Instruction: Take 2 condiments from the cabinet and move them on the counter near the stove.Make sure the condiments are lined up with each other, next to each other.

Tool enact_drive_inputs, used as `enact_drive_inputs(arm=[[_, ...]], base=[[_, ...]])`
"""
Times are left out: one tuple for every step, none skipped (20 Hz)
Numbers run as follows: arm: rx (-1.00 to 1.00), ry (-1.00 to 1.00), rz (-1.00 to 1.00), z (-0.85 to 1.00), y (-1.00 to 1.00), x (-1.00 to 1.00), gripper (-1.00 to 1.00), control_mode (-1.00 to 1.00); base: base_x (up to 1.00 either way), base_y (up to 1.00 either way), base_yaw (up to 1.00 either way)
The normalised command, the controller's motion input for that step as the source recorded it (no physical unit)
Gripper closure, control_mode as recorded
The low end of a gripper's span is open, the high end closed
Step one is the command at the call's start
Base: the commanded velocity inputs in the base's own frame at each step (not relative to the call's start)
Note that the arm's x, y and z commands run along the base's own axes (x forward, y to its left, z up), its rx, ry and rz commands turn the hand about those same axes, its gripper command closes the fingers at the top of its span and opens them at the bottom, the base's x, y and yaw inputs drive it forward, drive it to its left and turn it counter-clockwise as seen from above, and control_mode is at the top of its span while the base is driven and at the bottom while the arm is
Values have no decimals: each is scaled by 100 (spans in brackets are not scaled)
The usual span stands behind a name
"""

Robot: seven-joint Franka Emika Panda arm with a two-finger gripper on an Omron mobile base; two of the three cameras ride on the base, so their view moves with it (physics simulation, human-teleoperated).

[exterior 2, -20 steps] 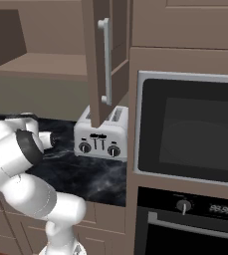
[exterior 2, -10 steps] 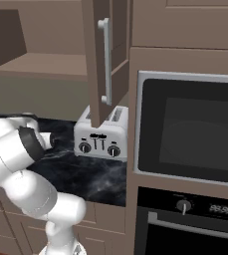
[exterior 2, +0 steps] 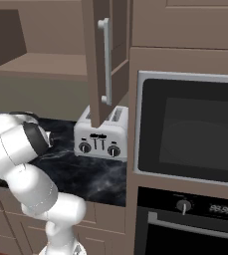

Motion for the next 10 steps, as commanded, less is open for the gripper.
enact_drive_inputs(arm=[[0, 0, 0, -9, 8, 13, 100, -100], [0, 0, 0, -11, 9, 14, 100, -100], [0, 0, 0, -10, 9, 15, 100, -100], [0, 0, 0, -9, 9, 14, 100, -100], [0, 0, 0, -9, 9, 14, 100, -100], [0, 0, 0, -10, 10, 13, 100, -100], [0, 0, 0, -10, 10, 11, 100, -100], [0, 0, 0, -10, 10, 11, 100, -100], [0, 0, 0, -11, 9, 12, 100, -100], [0, 0, 0, -8, 7, 13, 100, -100]], base=[[0, 0, 0], [0, 0, 0], [0, 0, 0], [0, 0, 0], [0, 0, 0], [0, 0, 0], [0, 0, 0], [0, 0, 0], [0, 0, 0], [0, 0, 0]])
